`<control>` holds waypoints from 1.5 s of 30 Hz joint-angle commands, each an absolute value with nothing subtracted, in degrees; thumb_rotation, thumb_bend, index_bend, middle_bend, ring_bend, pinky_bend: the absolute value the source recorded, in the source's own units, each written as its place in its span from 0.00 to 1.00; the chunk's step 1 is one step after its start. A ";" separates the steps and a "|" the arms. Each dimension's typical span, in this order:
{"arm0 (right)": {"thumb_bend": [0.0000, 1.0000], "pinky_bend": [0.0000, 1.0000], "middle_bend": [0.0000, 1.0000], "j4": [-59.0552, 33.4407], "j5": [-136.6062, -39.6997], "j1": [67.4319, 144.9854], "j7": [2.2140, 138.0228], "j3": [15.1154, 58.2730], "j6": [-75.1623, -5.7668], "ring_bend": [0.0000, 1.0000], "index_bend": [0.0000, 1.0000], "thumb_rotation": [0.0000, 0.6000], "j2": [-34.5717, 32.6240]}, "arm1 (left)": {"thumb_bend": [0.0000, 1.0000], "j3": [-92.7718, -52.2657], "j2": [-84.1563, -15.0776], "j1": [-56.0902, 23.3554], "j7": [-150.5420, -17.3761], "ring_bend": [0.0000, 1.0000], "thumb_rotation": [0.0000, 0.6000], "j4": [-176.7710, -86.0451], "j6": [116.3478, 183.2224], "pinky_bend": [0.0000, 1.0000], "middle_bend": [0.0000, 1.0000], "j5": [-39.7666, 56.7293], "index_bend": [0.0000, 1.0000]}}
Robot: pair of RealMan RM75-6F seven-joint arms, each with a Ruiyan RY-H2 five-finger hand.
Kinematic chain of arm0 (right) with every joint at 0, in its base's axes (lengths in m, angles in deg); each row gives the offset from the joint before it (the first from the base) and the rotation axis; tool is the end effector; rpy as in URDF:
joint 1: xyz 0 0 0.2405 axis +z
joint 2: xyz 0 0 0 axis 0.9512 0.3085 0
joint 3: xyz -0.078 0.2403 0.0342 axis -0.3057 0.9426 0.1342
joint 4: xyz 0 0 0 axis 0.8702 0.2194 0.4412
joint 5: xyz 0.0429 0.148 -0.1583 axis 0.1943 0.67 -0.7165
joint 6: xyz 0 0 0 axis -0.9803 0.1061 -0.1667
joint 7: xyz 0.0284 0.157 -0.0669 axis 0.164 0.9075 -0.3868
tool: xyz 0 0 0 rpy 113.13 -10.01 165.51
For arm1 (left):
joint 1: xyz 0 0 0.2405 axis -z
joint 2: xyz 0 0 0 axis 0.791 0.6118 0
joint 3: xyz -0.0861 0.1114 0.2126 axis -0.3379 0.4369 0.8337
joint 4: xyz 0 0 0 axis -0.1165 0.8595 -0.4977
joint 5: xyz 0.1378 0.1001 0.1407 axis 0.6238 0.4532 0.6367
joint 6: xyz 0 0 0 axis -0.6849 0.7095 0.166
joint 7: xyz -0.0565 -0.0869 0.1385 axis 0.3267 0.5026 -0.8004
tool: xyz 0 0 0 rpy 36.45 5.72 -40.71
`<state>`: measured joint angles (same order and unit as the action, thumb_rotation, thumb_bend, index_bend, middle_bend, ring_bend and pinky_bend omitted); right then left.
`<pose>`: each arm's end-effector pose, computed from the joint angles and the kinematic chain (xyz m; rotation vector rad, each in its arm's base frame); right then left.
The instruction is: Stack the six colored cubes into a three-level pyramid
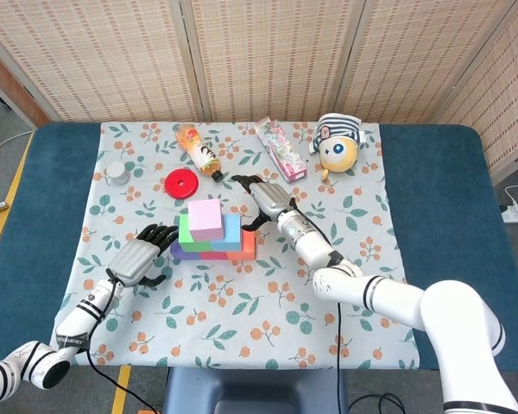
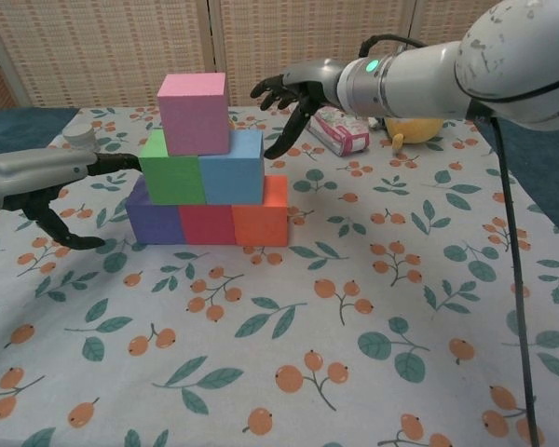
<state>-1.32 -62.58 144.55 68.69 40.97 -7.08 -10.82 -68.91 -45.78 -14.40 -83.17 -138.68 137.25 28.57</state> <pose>-0.0209 -0.4865 -0.0598 1.8501 -1.3816 0.9961 -0.2054 0.3618 0.0002 -1.9761 -0.9463 -0.8791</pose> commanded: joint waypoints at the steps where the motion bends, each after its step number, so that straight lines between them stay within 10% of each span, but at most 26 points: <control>1: 0.05 0.17 0.06 -1.07 -62.68 144.42 68.67 41.35 -7.04 0.00 0.00 1.00 -10.97 | 0.28 -68.87 -45.99 -14.13 -83.07 0.00 1.00 -138.37 137.14 0.02 0.00 28.65 0.08; 45: 0.05 0.17 0.06 -2.62 -62.98 143.43 65.30 42.56 -7.18 0.00 0.00 1.00 -11.93 | 0.28 -67.40 -46.54 -12.83 -82.36 0.00 1.00 -137.05 137.43 0.02 0.00 29.18 0.08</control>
